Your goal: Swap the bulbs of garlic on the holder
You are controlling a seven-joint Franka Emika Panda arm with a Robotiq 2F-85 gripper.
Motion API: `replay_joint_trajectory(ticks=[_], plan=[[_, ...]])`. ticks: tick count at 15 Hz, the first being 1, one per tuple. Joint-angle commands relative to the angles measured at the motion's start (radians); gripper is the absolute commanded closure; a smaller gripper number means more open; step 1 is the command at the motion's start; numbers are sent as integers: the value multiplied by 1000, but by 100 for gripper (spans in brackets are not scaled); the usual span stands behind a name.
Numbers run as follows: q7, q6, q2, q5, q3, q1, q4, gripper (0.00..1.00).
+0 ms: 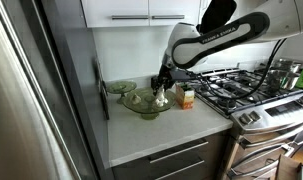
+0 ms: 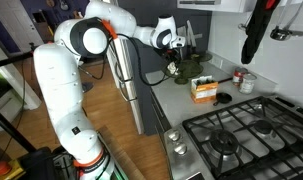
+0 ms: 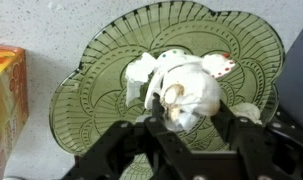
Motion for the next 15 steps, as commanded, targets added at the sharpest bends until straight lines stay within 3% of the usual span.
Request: replay_joint_trajectory(ticks=[1,3,4,5,8,12,15], plan=[[29,7,-21,-21,-10,10,-30,73],[29,6,-19,-23,-10,11,-28,73],[30,7,-19,-25,-10,11,-28,40],[33,9,-18,-28,-11,12,-27,22],[43,24,-17,-29,-12,11,-21,1],[40,42,-23,-28,-13,8,-11,0],[73,12,-53,-105,-27,17,3,0]])
